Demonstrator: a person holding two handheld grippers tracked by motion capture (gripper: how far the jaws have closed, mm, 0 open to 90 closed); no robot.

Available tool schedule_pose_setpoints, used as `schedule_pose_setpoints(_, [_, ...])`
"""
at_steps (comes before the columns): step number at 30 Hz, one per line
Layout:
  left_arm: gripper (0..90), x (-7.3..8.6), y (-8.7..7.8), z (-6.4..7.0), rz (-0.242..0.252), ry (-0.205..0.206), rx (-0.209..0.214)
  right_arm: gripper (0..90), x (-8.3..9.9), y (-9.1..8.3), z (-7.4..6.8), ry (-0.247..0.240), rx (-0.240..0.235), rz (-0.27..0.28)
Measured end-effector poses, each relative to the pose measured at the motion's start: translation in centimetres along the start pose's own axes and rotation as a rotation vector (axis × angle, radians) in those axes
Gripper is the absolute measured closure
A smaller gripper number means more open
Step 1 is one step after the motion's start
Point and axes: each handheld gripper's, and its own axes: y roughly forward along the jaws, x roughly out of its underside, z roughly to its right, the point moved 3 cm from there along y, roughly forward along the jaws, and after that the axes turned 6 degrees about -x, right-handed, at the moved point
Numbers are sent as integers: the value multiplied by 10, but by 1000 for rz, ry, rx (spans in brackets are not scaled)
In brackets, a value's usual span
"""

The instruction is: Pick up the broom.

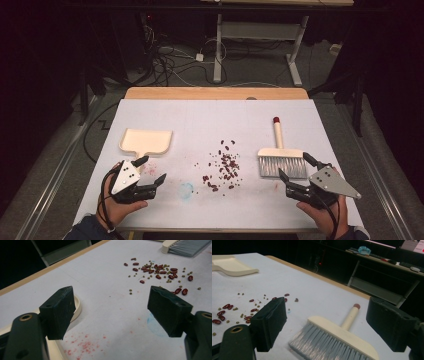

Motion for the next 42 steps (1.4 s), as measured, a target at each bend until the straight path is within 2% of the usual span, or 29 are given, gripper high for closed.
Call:
schedule_pose_setpoints(6, [214,1,2,4,-12,6,6,169,3,2,1,0,3,-24])
schedule_pose_setpoints(7, [214,1,1,5,-18,-8,12,169,3,2,1,-3,3,-28])
schedule_pose_setpoints(9, [214,0,1,5,-7,8,10,169,4,4,1,-6,6,-43])
schedule_pose_setpoints(11, [214,2,1,5,-17,16,14,170,2,6,2,-3,6,-48])
schedule_pose_setpoints(12, [214,3,1,6,-28,3,21,170,2,6,2,-3,6,-48])
schedule_pose_setpoints(14, [214,3,1,5,-20,7,15,171,1,9,4,-8,12,-62])
schedule_pose_setpoints(17, [214,3,2,6,-23,4,14,196,-1,20,14,-5,-4,-119])
schedule_pose_setpoints(18, [214,4,2,8,-39,-2,18,208,-1,25,17,-6,-5,-142])
schedule_pose_setpoints(21, [214,3,4,9,-38,22,15,222,-5,39,29,-6,9,-224])
schedule_pose_setpoints(24, [214,2,7,9,-42,20,17,231,-8,54,42,60,14,-301])
schedule_pose_setpoints(26, [214,3,7,10,-53,7,24,230,-11,67,53,116,40,-350])
schedule_pose_setpoints(28, [214,3,9,9,-52,20,25,228,-12,83,63,181,25,-409])
schedule_pose_setpoints(29, [214,4,9,10,-64,13,29,225,-11,94,70,211,17,-434])
schedule_pose_setpoints(30, [214,4,10,10,-58,23,26,225,-11,100,75,225,14,-450])
schedule_pose_setpoints(32, [214,5,9,11,-75,16,30,250,-6,118,86,259,18,-509])
schedule_pose_setpoints(34, [214,5,8,11,-74,15,30,275,0,134,95,333,3,-559])
schedule_pose_setpoints(36, [214,5,8,11,-71,17,28,307,6,149,102,363,19,-630])
schedule_pose_setpoints(39, [214,4,8,11,-66,32,26,357,16,167,108,363,72,-728])
schedule_pose_setpoints(41, [214,5,8,13,-77,24,30,383,23,177,109,416,65,-766])
schedule_pose_setpoints(42, [214,5,8,13,-78,24,30,393,26,181,109,420,80,-782])
